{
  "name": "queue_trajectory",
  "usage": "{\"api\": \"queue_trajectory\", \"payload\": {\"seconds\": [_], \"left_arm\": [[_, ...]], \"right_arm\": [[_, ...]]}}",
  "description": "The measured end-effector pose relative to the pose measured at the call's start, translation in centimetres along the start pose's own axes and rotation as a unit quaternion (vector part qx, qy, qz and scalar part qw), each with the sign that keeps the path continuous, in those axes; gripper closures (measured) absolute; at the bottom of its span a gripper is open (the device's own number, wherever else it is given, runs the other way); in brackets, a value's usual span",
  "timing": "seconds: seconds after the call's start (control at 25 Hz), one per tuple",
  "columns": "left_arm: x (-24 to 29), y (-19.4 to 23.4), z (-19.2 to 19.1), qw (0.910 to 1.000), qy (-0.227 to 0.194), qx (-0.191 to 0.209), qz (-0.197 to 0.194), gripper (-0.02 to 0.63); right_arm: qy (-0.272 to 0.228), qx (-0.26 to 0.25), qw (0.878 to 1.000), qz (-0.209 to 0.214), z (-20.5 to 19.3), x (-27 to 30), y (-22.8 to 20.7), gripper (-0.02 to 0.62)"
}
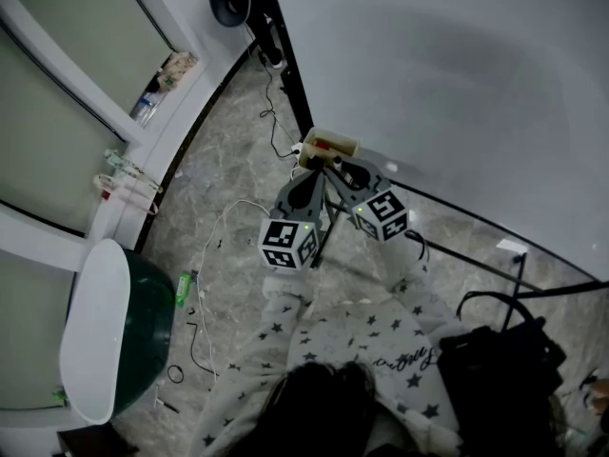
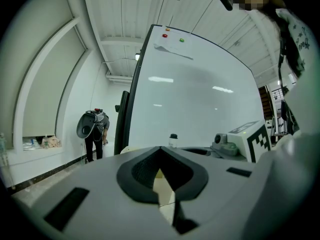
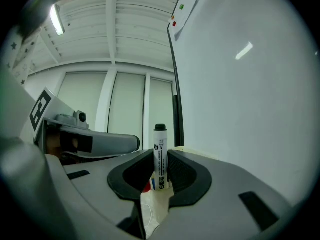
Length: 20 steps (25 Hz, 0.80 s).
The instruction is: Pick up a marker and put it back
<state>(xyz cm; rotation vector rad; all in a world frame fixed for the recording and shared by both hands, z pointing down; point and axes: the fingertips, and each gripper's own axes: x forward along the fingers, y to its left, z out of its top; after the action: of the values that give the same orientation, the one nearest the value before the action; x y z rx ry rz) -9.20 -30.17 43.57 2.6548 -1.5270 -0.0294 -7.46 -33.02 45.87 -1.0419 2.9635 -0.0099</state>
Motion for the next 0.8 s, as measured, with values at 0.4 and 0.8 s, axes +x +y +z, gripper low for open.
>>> {"api": "queue_trajectory", "payload": {"seconds": [0.4, 0.8], "left_arm": [[0.2, 0.1, 0.5, 1.0, -0.006, 0.003, -0.003, 0.604], [1.0, -0.7, 3.6, 0.999, -0.032, 0.027, -0.017, 0.604]], "right_arm": [[-0.011, -0.011, 1.0, 0.014, 1.1, -0.6, 0.3, 0.511], [-0.044, -0.015, 0.998, 0.03, 6.0, -2.4, -0.2, 0.511]]}}
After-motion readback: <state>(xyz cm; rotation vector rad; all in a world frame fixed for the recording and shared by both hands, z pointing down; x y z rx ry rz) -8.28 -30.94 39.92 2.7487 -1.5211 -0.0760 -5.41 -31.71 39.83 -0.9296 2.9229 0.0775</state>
